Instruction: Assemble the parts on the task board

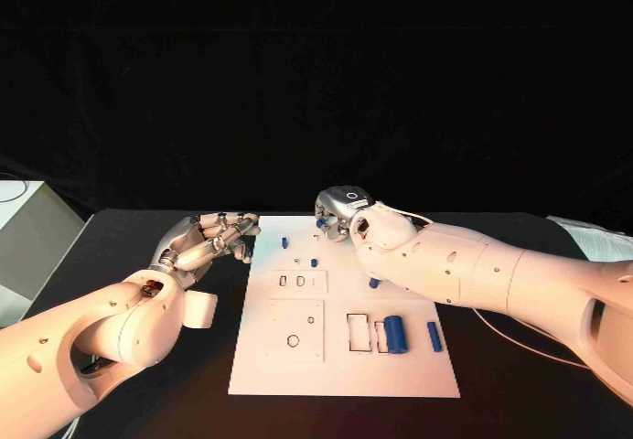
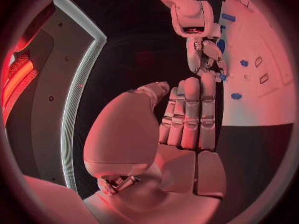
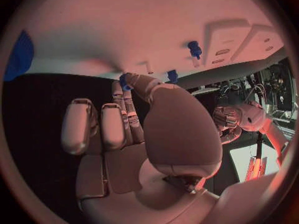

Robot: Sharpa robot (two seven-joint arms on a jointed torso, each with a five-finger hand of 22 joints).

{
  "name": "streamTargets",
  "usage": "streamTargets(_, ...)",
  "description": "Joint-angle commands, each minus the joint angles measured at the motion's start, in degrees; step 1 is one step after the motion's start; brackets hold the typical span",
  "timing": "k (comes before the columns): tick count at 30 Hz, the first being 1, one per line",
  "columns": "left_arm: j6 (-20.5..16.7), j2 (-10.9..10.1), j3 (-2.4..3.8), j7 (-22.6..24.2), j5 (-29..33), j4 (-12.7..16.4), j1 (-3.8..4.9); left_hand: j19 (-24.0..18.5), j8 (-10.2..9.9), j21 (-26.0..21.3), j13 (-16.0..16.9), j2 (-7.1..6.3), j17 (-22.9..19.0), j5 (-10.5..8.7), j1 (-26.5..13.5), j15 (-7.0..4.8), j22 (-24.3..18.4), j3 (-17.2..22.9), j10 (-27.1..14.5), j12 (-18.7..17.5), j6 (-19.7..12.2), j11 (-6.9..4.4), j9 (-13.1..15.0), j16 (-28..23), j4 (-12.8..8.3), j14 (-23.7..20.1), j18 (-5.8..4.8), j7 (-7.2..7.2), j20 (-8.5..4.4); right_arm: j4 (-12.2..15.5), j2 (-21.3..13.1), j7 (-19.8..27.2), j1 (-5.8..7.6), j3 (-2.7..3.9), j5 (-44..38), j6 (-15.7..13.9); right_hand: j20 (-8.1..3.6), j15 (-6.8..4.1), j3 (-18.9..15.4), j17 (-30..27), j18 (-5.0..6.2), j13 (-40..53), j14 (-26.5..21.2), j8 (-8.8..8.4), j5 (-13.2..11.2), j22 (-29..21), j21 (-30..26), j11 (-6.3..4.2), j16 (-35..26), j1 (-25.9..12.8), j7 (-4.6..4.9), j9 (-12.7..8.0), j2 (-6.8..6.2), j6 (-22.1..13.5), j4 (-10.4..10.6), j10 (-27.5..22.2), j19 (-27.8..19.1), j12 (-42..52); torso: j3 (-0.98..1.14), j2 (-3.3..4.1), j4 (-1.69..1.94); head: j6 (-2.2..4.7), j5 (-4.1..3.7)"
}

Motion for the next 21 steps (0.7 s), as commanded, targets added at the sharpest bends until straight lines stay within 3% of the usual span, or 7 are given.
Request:
streamTargets(1, 1.0, 0.0, 0.06, 0.1, -0.3, 0.2, 0.05, -0.3, 0.1, 0.3, 0.1, -0.11, 0.1, -0.12, -0.4, 0.14, 0.1, 0.2, -0.1, 0.2, -0.3, 0.17, 0.1, 0.2, 0.0, -0.4, 0.76, 0.09, 0.05, 0.0, 0.1, 0.9, -0.16, -0.09, -0.5, 1.2, 0.13, -0.17, 0.4, -0.1, -0.71, -0.2, 1.1, 0.08, 0.1, -0.2, -0.2, 0.24, 0.1, -0.2, 0.11, 0.2, -0.43, -0.3, -0.1, -0.3, 0.0, -0.1, 0.05, 0.07, -0.07, -0.06, 0.07)
streamTargets(8, 1.0, 0.1, 0.07, 0.1, -0.3, 0.2, 0.05, -0.4, 0.0, 0.4, 0.1, -0.12, 0.1, -0.13, -0.4, 0.16, 0.1, 0.2, -0.1, 0.2, -0.3, 0.20, 0.1, 0.3, 0.0, -0.4, 0.76, 0.13, 0.07, 0.0, 0.1, 1.3, -0.17, -0.10, -0.1, 1.0, 0.34, 0.12, 0.6, -0.5, -0.48, -0.4, 0.9, -0.30, 0.0, -1.3, -1.1, 0.58, 0.0, -0.5, 0.44, 0.3, -0.83, -1.2, -0.1, -1.4, -0.6, -0.2, -0.01, 0.09, -0.03, -0.17, 0.19)
streamTargets(12, 1.0, 0.1, 0.08, 0.1, -0.3, 0.2, 0.05, -0.4, 0.0, 0.4, 0.1, -0.12, 0.1, -0.13, -0.4, 0.16, 0.1, 0.2, -0.1, 0.2, -0.3, 0.20, 0.1, 0.3, 0.0, -0.4, 0.76, 0.13, 0.07, -0.2, 0.1, 1.3, -0.17, -0.10, 0.3, 1.4, 1.49, 1.42, 0.5, -5.4, 0.99, -1.8, -0.7, -3.01, -0.2, -9.0, -7.1, 2.22, -2.7, -1.2, 2.16, -0.1, -2.23, -5.7, -0.1, -7.8, -3.8, -0.2, -0.03, 0.08, -0.03, -0.15, 0.23)
streamTargets(15, 1.0, 0.1, 0.08, 0.1, -0.3, 0.1, 0.05, -0.4, 0.0, 0.4, 0.1, -0.12, 0.1, -0.13, -0.4, 0.16, 0.1, 0.2, -0.1, 0.2, -0.3, 0.20, 0.1, 0.3, 0.0, -0.4, 0.76, 0.13, 0.07, -0.3, 0.1, 1.4, -0.16, -0.10, 0.5, 1.5, 2.31, 2.15, -5.6, -8.4, 2.13, -1.9, -1.3, -5.78, -2.0, -15.3, -12.5, 3.16, -4.2, 0.2, 2.91, -1.1, -1.34, -9.8, 0.0, -14.2, -5.9, -0.2, -0.03, 0.12, -0.06, -0.15, 0.22)
streamTargets(16, 1.0, 0.1, 0.08, 0.1, -0.3, 0.1, 0.05, -0.4, 0.0, 0.4, 0.1, -0.12, 0.1, -0.13, -0.4, 0.16, 0.1, 0.2, -0.1, 0.2, -0.3, 0.20, 0.1, 0.3, 0.0, -0.4, 0.76, 0.13, 0.07, -0.3, 0.0, 1.4, -0.16, -0.10, 0.5, 1.5, 2.45, 2.03, -9.9, -9.6, 2.34, -1.9, -1.6, -6.32, -2.2, -16.9, -14.1, 3.44, -4.7, 2.0, 2.86, -1.3, -0.01, -10.2, 0.6, -15.6, -6.1, 0.1, -0.02, 0.13, -0.07, -0.16, 0.23)
streamTargets(17, 1.0, 0.0, 0.08, 0.1, -0.3, 0.1, 0.05, -0.4, 0.0, 0.4, 0.1, -0.12, 0.1, -0.13, -0.4, 0.16, 0.1, 0.2, -0.1, 0.2, -0.3, 0.20, 0.1, 0.3, 0.0, -0.4, 0.76, 0.13, 0.07, -0.3, -0.1, 1.4, -0.16, -0.10, 0.6, 1.4, 2.35, 2.19, -12.7, -10.3, 2.53, -1.9, -1.7, -6.83, -2.3, -17.7, -15.0, 3.49, -5.1, 3.2, 2.88, -1.6, 0.40, -10.8, 1.4, -16.6, -6.1, 0.0, -0.01, 0.14, -0.09, -0.16, 0.24)
streamTargets(21, 1.1, 0.0, 0.08, 0.0, -0.3, 0.1, 0.05, -0.4, 0.0, 0.4, 0.1, -0.12, 0.1, -0.13, -0.4, 0.17, 0.1, 0.2, -0.1, 0.2, -0.4, 0.21, 0.1, 0.3, 0.0, -0.4, 0.76, 0.14, 0.07, 0.5, -0.8, 1.2, -0.16, -0.11, 0.8, 1.0, 2.33, 2.17, -18.8, -11.9, 2.72, -1.9, -1.9, -8.08, -3.5, -19.6, -17.2, 3.23, -5.7, 7.2, 2.82, -2.2, 0.56, -12.5, 5.5, -18.1, -6.1, 0.0, -0.01, 0.14, -0.07, -0.18, 0.27)
